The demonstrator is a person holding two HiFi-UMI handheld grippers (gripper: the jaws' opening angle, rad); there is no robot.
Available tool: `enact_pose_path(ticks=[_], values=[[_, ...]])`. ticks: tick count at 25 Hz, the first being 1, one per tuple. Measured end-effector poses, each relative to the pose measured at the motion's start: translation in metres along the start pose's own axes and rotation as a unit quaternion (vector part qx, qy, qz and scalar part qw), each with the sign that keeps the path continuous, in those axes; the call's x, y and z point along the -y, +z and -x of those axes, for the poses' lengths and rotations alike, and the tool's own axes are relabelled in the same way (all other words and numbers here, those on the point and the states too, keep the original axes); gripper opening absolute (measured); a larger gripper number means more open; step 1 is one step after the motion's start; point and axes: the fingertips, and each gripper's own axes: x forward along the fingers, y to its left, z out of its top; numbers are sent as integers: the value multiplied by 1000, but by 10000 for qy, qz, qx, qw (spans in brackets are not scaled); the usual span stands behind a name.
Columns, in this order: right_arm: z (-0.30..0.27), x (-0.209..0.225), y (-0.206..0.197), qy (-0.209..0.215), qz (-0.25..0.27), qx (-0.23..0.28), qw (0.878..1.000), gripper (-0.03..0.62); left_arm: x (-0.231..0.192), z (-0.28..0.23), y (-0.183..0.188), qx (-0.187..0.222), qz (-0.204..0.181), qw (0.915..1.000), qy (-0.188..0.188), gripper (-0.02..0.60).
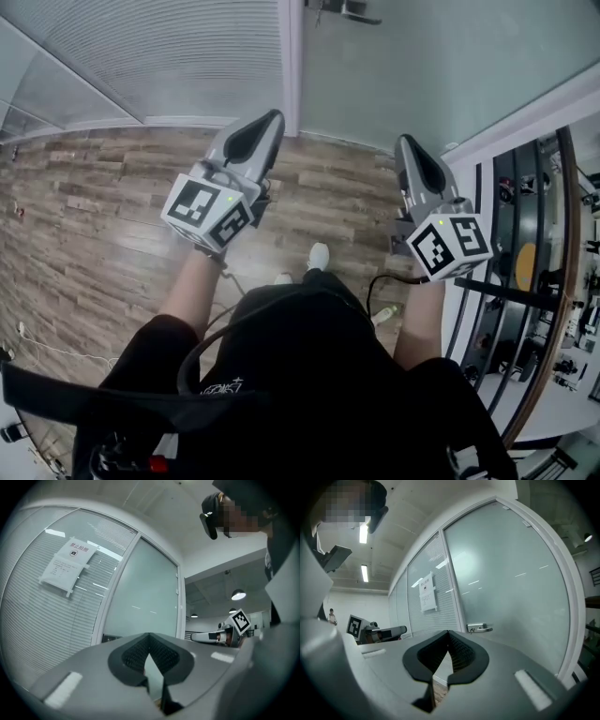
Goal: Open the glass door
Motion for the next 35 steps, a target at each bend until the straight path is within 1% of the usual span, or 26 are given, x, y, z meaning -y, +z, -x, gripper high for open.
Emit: enact_pose_path(ticks=[4, 11, 15, 19, 23, 26, 28, 32, 35], values=[[-23, 19, 8, 269, 34, 22, 9996, 3, -11, -26, 0, 26, -11, 9999, 148, 2], [-57, 43, 4, 726, 67, -139, 9972, 3, -23, -57, -8, -38, -49, 9990, 433, 0], [-70, 56, -2, 841, 73, -218, 9962, 3, -28, -67, -12, -90, -58, 9986, 518, 2], [-76, 61, -12, 935, 54, -317, 9951, 3, -34, -70, -19, -153, 41, 9978, 645, 0], [-88, 64, -18, 923, 3, -410, 9949, 3, -46, -72, -24, -195, 14, 9970, 746, 1], [-98, 59, -14, 907, 46, -421, 9950, 3, -56, -74, -24, -235, 29, 9974, 674, 0], [-105, 57, -11, 873, 95, -386, 9954, 3, -63, -80, -26, -255, 56, 9981, 558, 0], [-121, 57, -8, 654, 87, -361, 9972, 3, -80, -95, -27, -240, 175, 9991, 312, 2], [-135, 53, -8, 608, 87, -379, 9974, 3, -94, -104, -25, -299, 148, 9993, 141, 2]])
